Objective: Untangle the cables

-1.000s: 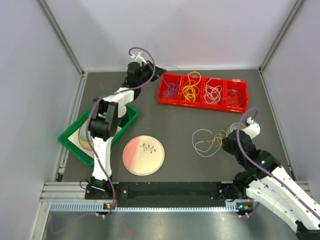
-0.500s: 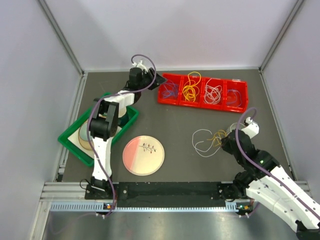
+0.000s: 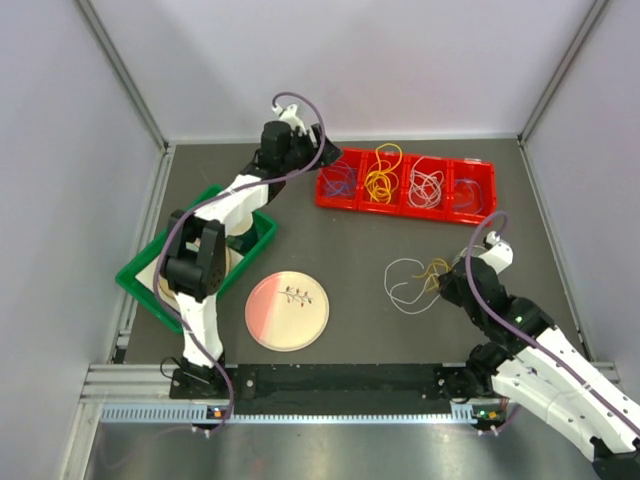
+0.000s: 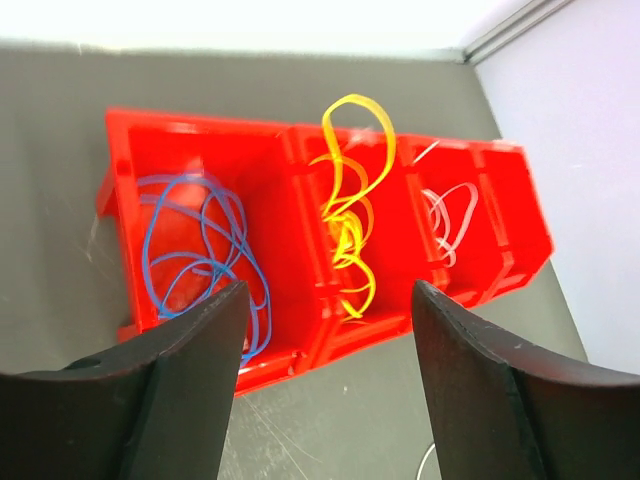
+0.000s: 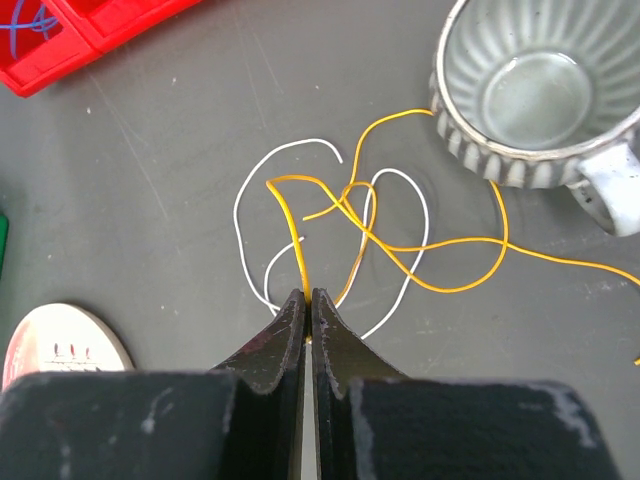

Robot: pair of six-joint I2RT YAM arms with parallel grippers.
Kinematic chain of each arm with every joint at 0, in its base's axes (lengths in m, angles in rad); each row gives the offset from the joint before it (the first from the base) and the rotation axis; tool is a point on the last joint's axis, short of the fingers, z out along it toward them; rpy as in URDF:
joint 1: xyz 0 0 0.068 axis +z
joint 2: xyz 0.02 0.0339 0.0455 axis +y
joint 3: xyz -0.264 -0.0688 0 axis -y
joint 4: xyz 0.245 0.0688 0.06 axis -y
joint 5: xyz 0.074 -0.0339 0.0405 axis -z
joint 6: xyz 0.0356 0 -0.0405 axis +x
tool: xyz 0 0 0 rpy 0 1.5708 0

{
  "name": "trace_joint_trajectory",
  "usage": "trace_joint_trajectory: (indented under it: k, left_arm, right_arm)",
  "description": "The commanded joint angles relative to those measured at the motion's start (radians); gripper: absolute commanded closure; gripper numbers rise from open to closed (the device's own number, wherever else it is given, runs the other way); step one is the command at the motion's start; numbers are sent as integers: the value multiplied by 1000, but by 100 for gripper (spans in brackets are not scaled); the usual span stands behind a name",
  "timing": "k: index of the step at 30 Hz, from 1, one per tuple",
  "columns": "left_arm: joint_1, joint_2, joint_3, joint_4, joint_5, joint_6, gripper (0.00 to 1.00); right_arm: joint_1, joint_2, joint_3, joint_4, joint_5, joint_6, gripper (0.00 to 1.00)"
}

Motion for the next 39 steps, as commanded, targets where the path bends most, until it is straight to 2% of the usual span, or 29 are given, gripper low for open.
trace_joint_trajectory:
  k: [1,6,10,11,16,19,25,27,34,39]
  left_arm:
    - [-2,-153,-4,-63,-81,113,29]
    - [-7,-234,-34,-161,-110,128,32]
    - [-40,-423,-250,-4,-45,85,30]
    - [-51,-449,-290,-7,-32,84,27]
    - [-53,-533,-335,-126,31,93,25]
    - [-51,-611,-416,-146,-25,116,25]
    - [-37,-719,-531,-204,-127,119,25]
    - [-30,-731,-535,-237,-133,119,25]
    - [6,-750,-538,-260,-124,128,26]
    - [13,-777,-541,-269,-146,134,27]
  right_arm:
    - [-5,0,18,56,-16,-11,100]
    - [-5,-4,22,82,-22,5,100]
    - [-3,32,38,186,-82,-13,100]
    - [-2,64,50,204,-103,-16,100]
    - [99,169,108,304,-85,-60,100]
    - [170,258,176,336,-82,-93,100]
    - [187,339,326,433,-19,-172,100]
    - [179,365,384,447,-8,-235,100]
    - [3,508,642,528,-239,-343,100]
    - [-63,574,697,614,-286,-381,100]
